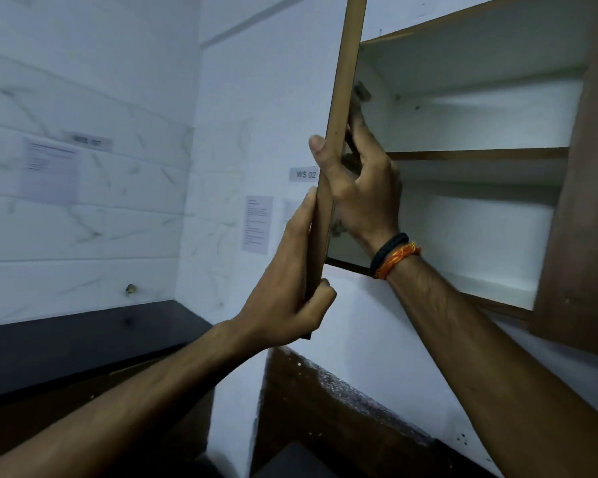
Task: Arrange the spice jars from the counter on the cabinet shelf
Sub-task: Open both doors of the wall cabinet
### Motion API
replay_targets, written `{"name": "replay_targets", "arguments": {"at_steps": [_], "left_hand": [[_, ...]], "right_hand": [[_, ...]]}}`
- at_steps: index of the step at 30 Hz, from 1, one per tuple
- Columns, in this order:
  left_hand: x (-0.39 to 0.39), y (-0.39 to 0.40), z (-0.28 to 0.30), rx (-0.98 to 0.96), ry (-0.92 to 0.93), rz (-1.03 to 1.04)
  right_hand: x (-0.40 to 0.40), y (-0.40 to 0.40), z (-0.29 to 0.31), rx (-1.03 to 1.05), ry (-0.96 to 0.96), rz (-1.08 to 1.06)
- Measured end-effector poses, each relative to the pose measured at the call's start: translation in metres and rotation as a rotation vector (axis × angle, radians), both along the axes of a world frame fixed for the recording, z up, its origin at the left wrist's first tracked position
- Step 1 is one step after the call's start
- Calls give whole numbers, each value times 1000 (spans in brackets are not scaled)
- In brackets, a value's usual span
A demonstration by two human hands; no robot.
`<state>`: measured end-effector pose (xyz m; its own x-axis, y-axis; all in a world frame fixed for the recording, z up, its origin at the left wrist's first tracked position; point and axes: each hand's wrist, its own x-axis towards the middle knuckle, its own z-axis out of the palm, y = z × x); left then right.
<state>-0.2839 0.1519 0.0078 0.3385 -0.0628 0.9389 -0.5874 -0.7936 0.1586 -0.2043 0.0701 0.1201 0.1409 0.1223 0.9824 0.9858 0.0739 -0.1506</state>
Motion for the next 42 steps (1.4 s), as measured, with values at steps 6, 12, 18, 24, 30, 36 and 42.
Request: {"name": "replay_targets", "arguments": {"at_steps": [6, 12, 18, 24, 30, 36, 42], "left_hand": [[-23, 33, -7, 83, -98, 282], [-25, 71, -10, 95, -203, 619], [-24, 129, -15, 199, -157, 877], [-24, 184, -21, 230, -108, 959], [-13, 229, -32, 317, -30, 1091], [2, 255, -38, 351, -78, 1148], [9, 273, -39, 358, -138, 1168]], "right_hand": [[-3, 44, -13, -131, -11, 176], [6, 85, -25, -285, -107, 77], [15, 126, -42, -410, -105, -45], [21, 159, -57, -503, -70, -66], [31, 189, -63, -595, -138, -192], [43, 210, -79, -547, -227, -298], [58, 211, -81, -609, -363, -403]]}}
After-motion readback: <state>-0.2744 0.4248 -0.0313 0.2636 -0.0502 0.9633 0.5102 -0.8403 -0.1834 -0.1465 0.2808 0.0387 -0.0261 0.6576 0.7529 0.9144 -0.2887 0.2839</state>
